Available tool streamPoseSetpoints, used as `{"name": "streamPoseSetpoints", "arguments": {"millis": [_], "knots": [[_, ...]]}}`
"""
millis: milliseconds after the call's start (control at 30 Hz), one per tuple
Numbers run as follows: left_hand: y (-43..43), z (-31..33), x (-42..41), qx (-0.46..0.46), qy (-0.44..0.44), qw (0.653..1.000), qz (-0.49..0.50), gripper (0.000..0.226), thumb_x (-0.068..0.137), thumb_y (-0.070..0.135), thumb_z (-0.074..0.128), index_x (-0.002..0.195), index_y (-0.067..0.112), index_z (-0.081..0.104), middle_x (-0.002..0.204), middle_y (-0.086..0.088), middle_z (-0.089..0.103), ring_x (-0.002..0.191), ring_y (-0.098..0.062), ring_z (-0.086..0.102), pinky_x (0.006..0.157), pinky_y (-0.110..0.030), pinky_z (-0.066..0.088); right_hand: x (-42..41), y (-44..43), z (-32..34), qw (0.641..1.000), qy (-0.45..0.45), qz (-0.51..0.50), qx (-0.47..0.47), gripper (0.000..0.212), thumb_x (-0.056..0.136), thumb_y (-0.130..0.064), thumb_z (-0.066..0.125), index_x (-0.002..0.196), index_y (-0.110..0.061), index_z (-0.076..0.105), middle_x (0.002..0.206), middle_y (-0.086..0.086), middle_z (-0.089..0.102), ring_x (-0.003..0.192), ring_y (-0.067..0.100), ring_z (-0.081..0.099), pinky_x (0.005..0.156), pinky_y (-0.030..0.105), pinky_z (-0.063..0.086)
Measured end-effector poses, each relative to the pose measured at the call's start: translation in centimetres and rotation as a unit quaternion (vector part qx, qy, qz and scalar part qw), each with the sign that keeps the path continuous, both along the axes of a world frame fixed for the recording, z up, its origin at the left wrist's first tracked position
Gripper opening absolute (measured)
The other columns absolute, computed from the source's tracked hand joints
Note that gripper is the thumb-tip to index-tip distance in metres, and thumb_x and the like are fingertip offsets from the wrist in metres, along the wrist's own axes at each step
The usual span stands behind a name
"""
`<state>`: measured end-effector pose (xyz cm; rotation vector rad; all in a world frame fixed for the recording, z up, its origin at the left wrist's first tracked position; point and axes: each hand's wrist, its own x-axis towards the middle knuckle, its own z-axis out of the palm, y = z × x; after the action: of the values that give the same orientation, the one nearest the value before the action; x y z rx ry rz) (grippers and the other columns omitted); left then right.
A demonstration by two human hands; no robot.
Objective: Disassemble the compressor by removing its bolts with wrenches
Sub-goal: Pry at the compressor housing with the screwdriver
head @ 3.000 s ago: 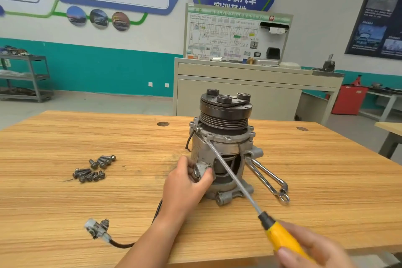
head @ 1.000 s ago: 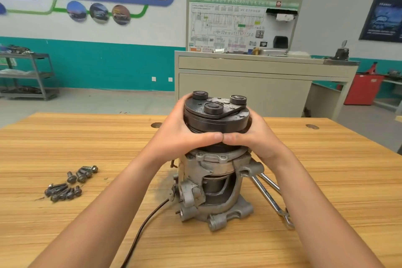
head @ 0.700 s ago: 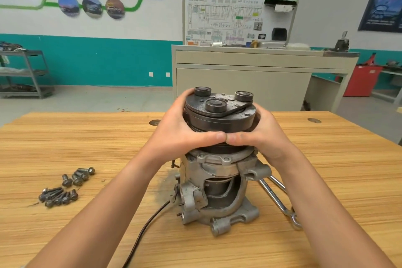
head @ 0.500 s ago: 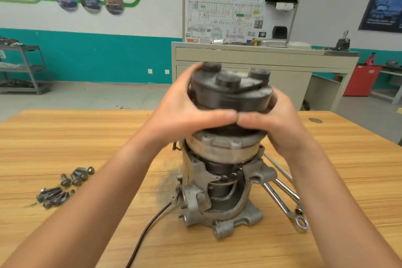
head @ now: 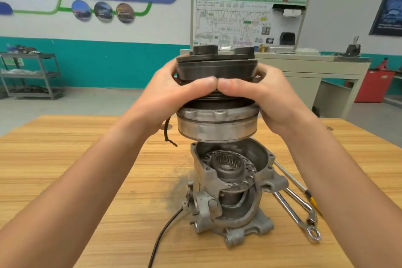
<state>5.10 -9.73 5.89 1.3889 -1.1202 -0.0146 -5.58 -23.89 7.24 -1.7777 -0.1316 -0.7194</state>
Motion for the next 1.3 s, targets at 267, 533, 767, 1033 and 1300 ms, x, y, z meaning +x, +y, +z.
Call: {"name": "streamPoseSetpoints", "arguments": {"millis": [267,533,767,1033,1300], "knots": [[10.0,-0.3,-0.9,0.011,0.020,1.000,-0.006,0.049,0.064,0.049,0.072,0.104,0.021,0.062,0.093,0.007,0.072,0.089,-0.009,0.068,0.070,-0.021,0.053,-0.5,9.2,0.0,0.995,0.044,0.077,0.052,0.042,0.057,-0.026,0.085,0.094,-0.012,0.070,0.090,-0.002,0.073,0.083,0.012,0.069,0.068,0.022,0.056],[15.1,-8.1,-0.4,0.051,0.162,0.984,0.054,0.095,0.037,0.066,0.082,0.111,0.011,0.060,0.096,-0.003,0.073,0.089,-0.020,0.069,0.067,-0.026,0.055,1.9,14.3,-7.3,0.979,0.185,0.039,0.081,0.058,0.048,-0.045,0.086,0.098,-0.026,0.064,0.092,-0.014,0.068,0.086,0.006,0.064,0.068,0.023,0.051],[15.6,-12.6,0.6,0.121,0.182,0.972,0.084,0.105,0.029,0.076,0.076,0.111,0.012,0.060,0.105,-0.005,0.071,0.097,-0.020,0.067,0.085,-0.031,0.053,3.3,14.5,-12.2,0.952,0.278,0.052,0.121,0.086,0.024,-0.054,0.086,0.101,-0.023,0.066,0.094,-0.009,0.071,0.089,0.010,0.066,0.077,0.028,0.052],[14.7,-11.0,2.7,0.222,0.083,0.962,0.136,0.067,0.072,0.060,0.049,0.135,0.045,0.029,0.130,0.027,0.027,0.120,0.004,0.028,0.096,-0.020,0.026,5.0,13.9,-12.5,0.946,0.291,0.033,0.138,0.087,0.041,-0.062,0.079,0.116,-0.022,0.060,0.111,-0.005,0.065,0.107,0.016,0.057,0.099,0.038,0.042],[12.1,-10.2,4.7,0.163,0.165,0.963,0.138,0.010,0.091,0.042,0.050,0.093,0.042,0.059,0.086,0.023,0.068,0.070,0.009,0.064,0.052,-0.007,0.046,6.8,14.1,-12.6,0.961,0.260,-0.092,-0.003,0.075,0.089,-0.059,0.036,0.148,-0.019,0.012,0.154,0.000,0.015,0.140,0.020,0.017,0.113,0.043,0.020]]}}
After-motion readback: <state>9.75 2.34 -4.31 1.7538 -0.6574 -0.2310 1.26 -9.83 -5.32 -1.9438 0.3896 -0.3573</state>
